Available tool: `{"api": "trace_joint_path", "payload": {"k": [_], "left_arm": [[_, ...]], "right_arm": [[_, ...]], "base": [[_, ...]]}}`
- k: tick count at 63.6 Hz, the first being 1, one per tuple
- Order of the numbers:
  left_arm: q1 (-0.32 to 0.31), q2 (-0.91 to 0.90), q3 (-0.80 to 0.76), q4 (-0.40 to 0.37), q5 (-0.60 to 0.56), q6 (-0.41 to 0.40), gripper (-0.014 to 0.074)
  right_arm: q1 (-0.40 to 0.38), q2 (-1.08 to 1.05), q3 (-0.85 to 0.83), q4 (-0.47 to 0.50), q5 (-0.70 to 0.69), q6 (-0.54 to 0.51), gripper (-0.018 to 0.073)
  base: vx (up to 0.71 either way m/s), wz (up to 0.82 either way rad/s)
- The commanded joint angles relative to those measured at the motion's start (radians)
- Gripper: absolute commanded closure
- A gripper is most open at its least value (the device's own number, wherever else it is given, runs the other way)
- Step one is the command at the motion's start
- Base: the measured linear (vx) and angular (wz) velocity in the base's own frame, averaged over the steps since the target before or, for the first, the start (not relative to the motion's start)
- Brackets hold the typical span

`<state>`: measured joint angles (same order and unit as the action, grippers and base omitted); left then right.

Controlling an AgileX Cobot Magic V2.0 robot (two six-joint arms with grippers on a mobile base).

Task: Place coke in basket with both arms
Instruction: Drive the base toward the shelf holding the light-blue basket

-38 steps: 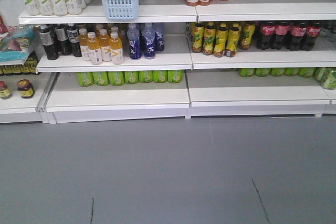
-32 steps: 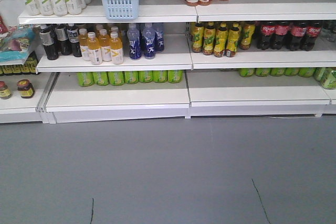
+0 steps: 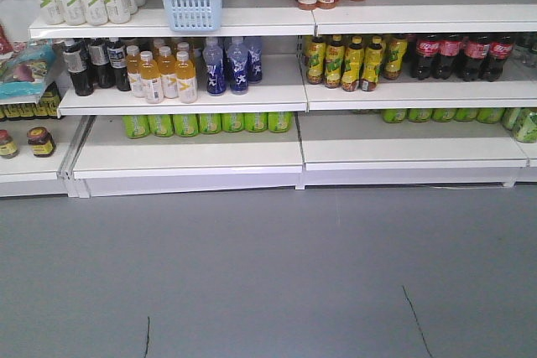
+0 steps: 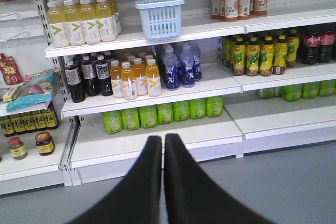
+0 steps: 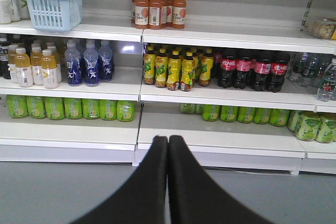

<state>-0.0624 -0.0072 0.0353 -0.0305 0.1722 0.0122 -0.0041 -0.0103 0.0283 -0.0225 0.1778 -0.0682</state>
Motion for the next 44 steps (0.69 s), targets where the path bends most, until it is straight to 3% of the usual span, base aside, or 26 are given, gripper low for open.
{"api": "trace_joint_path", "payload": {"k": [1,44], "left_arm": [[-0.003,-0.02,-0.033,-0.008,-0.072,-0.012,0.0603],[-0.003,-0.02,-0.033,-0.008,-0.072,-0.012,0.0603]], "right_arm": [[-0.003,-0.013,0.008,-0.004,-0.07,-0.009,0.0569],[-0.003,-0.013,0.008,-0.004,-0.07,-0.009,0.0569]], "base": [[0.0,0.0],[0.06,-0.02]]}}
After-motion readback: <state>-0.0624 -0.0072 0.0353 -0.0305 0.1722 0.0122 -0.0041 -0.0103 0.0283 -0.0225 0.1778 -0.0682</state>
